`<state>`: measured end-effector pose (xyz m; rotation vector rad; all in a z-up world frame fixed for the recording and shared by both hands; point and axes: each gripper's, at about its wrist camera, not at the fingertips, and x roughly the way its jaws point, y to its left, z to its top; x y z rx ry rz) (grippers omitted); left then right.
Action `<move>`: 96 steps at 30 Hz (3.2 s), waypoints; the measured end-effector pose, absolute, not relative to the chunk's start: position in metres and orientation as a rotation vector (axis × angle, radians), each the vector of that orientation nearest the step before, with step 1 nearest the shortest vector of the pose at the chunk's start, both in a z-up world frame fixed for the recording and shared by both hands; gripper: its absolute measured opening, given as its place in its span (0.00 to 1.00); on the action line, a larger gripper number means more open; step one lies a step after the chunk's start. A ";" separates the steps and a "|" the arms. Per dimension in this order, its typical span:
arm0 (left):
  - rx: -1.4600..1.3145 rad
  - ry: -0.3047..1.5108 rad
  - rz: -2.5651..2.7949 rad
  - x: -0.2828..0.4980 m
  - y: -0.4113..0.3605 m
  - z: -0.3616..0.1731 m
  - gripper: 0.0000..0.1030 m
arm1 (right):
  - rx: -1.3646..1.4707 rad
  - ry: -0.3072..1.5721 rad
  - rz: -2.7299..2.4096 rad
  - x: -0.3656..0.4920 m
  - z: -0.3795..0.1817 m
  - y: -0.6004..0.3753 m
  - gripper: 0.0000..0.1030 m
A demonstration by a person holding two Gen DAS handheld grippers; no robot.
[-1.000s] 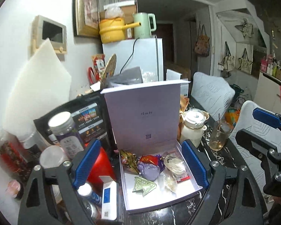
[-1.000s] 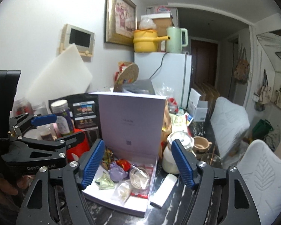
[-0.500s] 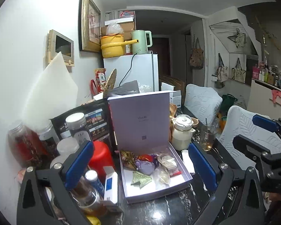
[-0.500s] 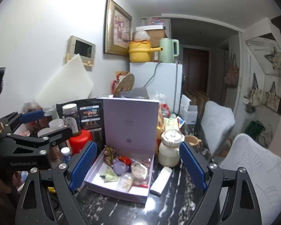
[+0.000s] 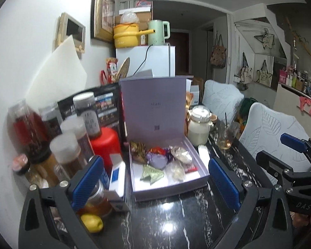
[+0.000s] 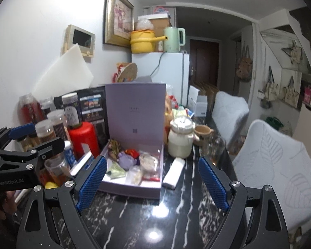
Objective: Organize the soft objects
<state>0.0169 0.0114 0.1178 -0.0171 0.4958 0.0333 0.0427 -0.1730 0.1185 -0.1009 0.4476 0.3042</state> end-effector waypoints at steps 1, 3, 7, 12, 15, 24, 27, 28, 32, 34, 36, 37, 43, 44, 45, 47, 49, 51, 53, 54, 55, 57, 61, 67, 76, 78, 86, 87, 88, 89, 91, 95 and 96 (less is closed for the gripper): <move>-0.021 0.507 0.028 0.016 0.011 0.114 1.00 | -0.100 0.453 0.302 0.042 0.115 -0.173 0.88; -0.031 0.529 0.021 0.015 0.012 0.106 1.00 | -0.096 0.468 0.300 0.040 0.108 -0.173 0.88; -0.038 0.563 0.021 0.013 0.012 0.091 1.00 | -0.075 0.505 0.295 0.037 0.093 -0.174 0.88; -0.048 0.600 0.015 0.013 0.014 0.078 1.00 | -0.062 0.545 0.292 0.033 0.076 -0.176 0.88; -0.051 0.614 0.012 0.012 0.013 0.072 1.00 | -0.069 0.558 0.284 0.031 0.071 -0.176 0.88; -0.070 0.641 0.004 0.011 0.015 0.063 1.00 | -0.070 0.570 0.280 0.028 0.065 -0.177 0.88; -0.076 0.645 0.004 0.010 0.016 0.062 1.00 | -0.074 0.569 0.284 0.027 0.065 -0.175 0.88; -0.077 0.646 0.003 0.010 0.016 0.061 1.00 | -0.075 0.569 0.285 0.026 0.065 -0.175 0.88; -0.077 0.648 0.003 0.009 0.015 0.061 1.00 | -0.078 0.568 0.288 0.025 0.065 -0.174 0.88; -0.076 0.649 0.002 0.009 0.015 0.061 1.00 | -0.077 0.569 0.286 0.025 0.066 -0.174 0.88; -0.078 0.650 0.002 0.009 0.015 0.061 1.00 | -0.079 0.568 0.288 0.025 0.066 -0.174 0.88; -0.078 0.651 0.003 0.009 0.015 0.061 1.00 | -0.079 0.567 0.288 0.025 0.066 -0.174 0.88; -0.079 0.653 0.002 0.009 0.015 0.061 1.00 | -0.080 0.568 0.289 0.025 0.066 -0.174 0.88; -0.078 0.654 0.000 0.009 0.015 0.061 1.00 | -0.080 0.569 0.293 0.025 0.066 -0.174 0.88; -0.077 0.655 0.000 0.008 0.014 0.061 1.00 | -0.080 0.571 0.296 0.024 0.066 -0.174 0.88; -0.076 0.655 0.000 0.008 0.014 0.060 1.00 | -0.082 0.574 0.299 0.024 0.066 -0.174 0.88; -0.074 0.657 -0.001 0.008 0.014 0.060 1.00 | -0.084 0.575 0.299 0.024 0.066 -0.173 0.88; -0.075 0.659 -0.003 0.008 0.014 0.060 1.00 | -0.084 0.575 0.298 0.024 0.066 -0.174 0.88; -0.076 0.660 -0.005 0.008 0.014 0.059 1.00 | -0.084 0.574 0.299 0.024 0.066 -0.174 0.88; -0.076 0.661 -0.006 0.009 0.014 0.059 1.00 | -0.083 0.573 0.298 0.024 0.066 -0.174 0.88; -0.076 0.662 -0.008 0.009 0.014 0.059 1.00 | -0.082 0.573 0.297 0.024 0.066 -0.175 0.88; -0.074 0.664 -0.011 0.009 0.013 0.059 1.00 | -0.081 0.574 0.295 0.023 0.066 -0.175 0.88; -0.071 0.669 -0.016 0.010 0.012 0.058 1.00 | -0.080 0.575 0.293 0.023 0.065 -0.177 0.88; -0.070 0.670 -0.019 0.011 0.011 0.057 1.00 | -0.079 0.577 0.285 0.023 0.065 -0.179 0.88; -0.046 0.669 -0.012 0.012 0.008 0.056 1.00 | -0.078 0.582 0.278 0.024 0.064 -0.181 0.88; -0.044 0.670 -0.010 0.012 0.008 0.056 1.00 | -0.077 0.583 0.277 0.024 0.063 -0.182 0.88; -0.036 0.670 -0.002 0.012 0.006 0.056 1.00 | -0.070 0.593 0.266 0.026 0.062 -0.185 0.88; -0.035 0.672 -0.004 0.012 0.006 0.056 1.00 | -0.070 0.593 0.265 0.027 0.062 -0.185 0.88; -0.036 0.674 -0.008 0.013 0.005 0.055 1.00 | -0.070 0.594 0.263 0.027 0.061 -0.186 0.88; -0.039 0.679 -0.015 0.013 0.005 0.055 1.00 | -0.069 0.595 0.263 0.027 0.061 -0.186 0.88; -0.050 0.692 -0.033 0.014 0.006 0.054 1.00 | -0.068 0.597 0.263 0.028 0.061 -0.186 0.88; -0.046 0.704 -0.037 0.016 0.004 0.052 1.00 | -0.067 0.602 0.261 0.029 0.060 -0.186 0.88; -0.043 0.707 -0.037 0.016 0.004 0.051 1.00 | -0.067 0.603 0.261 0.029 0.059 -0.186 0.88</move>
